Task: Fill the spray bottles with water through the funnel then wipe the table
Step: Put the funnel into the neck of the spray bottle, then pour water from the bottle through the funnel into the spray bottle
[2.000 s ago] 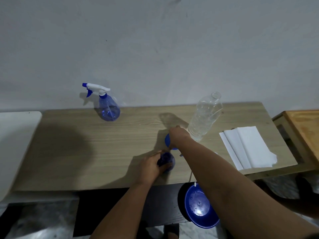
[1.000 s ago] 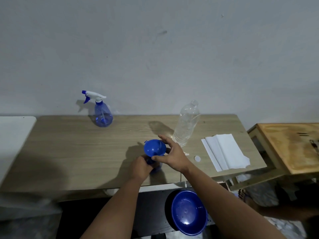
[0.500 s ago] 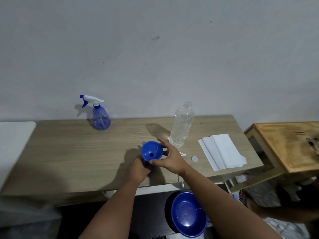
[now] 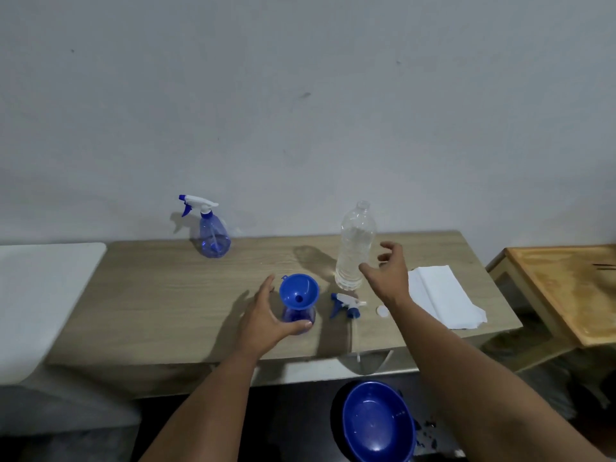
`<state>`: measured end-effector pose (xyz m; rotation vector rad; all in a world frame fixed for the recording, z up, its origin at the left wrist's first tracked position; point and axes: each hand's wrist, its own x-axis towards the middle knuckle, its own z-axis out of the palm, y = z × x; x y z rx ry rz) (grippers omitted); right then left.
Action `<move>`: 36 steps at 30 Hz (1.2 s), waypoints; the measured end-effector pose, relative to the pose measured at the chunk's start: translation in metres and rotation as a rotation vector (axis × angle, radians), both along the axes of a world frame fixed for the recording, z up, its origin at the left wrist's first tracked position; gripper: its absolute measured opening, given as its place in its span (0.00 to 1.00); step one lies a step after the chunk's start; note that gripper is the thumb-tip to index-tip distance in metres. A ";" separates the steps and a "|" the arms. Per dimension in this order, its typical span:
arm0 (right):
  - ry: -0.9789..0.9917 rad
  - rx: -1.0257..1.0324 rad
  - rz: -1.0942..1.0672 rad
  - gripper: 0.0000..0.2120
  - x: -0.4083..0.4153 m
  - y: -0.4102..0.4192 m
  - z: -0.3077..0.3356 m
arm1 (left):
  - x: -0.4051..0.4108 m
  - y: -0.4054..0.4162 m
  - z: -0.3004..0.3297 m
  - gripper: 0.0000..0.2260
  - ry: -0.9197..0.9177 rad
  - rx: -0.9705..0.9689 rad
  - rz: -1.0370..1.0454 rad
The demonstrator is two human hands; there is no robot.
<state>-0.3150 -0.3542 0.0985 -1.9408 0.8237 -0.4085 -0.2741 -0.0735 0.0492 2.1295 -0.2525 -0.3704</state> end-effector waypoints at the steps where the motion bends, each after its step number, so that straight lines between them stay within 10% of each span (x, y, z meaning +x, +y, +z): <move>1: 0.003 -0.015 0.027 0.42 0.010 -0.004 0.004 | 0.000 -0.002 0.003 0.61 -0.005 0.006 -0.008; 6: 0.053 0.002 0.139 0.63 0.053 -0.019 0.015 | 0.006 -0.013 0.010 0.56 -0.013 -0.006 -0.050; 18: -0.072 0.006 0.128 0.35 0.068 -0.017 -0.013 | 0.002 -0.027 0.027 0.48 0.014 0.039 0.013; 36: -0.405 0.021 -0.025 0.21 0.024 -0.018 0.045 | -0.001 -0.022 0.030 0.48 0.031 0.042 -0.033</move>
